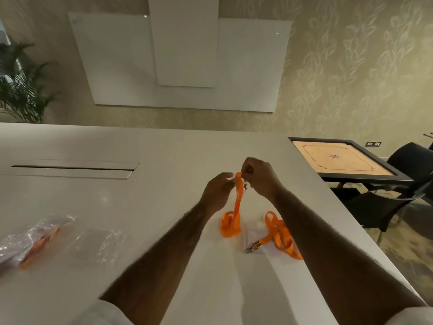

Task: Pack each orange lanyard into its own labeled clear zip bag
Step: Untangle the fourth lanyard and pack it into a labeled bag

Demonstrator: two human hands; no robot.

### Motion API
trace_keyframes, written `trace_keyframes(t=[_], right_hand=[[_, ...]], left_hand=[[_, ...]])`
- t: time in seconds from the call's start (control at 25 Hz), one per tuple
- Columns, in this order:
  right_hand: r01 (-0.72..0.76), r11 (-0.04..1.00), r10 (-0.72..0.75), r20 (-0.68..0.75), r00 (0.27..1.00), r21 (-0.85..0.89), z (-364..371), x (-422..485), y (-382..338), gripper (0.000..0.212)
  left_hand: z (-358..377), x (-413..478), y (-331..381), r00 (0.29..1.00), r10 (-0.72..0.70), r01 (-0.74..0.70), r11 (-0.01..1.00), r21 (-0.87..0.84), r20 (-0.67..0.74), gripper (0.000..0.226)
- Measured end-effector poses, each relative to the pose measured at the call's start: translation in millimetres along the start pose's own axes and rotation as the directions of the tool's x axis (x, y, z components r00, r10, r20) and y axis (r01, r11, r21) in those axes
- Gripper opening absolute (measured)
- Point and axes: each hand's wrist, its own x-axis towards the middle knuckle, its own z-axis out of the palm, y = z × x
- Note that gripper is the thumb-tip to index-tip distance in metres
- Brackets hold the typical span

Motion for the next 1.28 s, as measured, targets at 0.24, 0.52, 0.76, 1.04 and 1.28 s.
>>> trace_keyframes(t=[0.24,0.52,0.76,1.04,1.28], right_hand=[[-0.169,0.78,0.293,-0.113,0.95,0.602,-34.0,17.1,-62.4,0.016],[-0.34,0.526,0.386,0.137,0.912,0.78,-52.8,19.6,-87.3,0.009],[-0.005,0.976,0.018,-0.056,0.998,0.217,-43.4,14.4,-103.9,0.017],[0.062,0.947,0.126,-0.544,0.83,0.315,-51.0,11.4,-99.8,0.015],[0.278,0.961,-0.273,-0.159,0.949,0.009,-50.6,9.9,-96.5,0.013]], left_hand=[[-22.2,14.5,48.3,0.993,-0.072,0.043,0.96,-0.278,-0.096,0.019],[-38.5,12.4,60.0,0.991,-0.094,0.059,0.949,-0.309,-0.1,0.018],[-51.0,11.4,74.4,0.986,-0.122,0.069,0.923,-0.379,-0.118,0.021],[-55.6,2.6,78.9,0.997,-0.063,0.076,0.914,-0.398,0.048,0.024],[-71.1,6.5,90.5,0.999,-0.043,0.048,0.857,-0.513,0.021,0.023]])
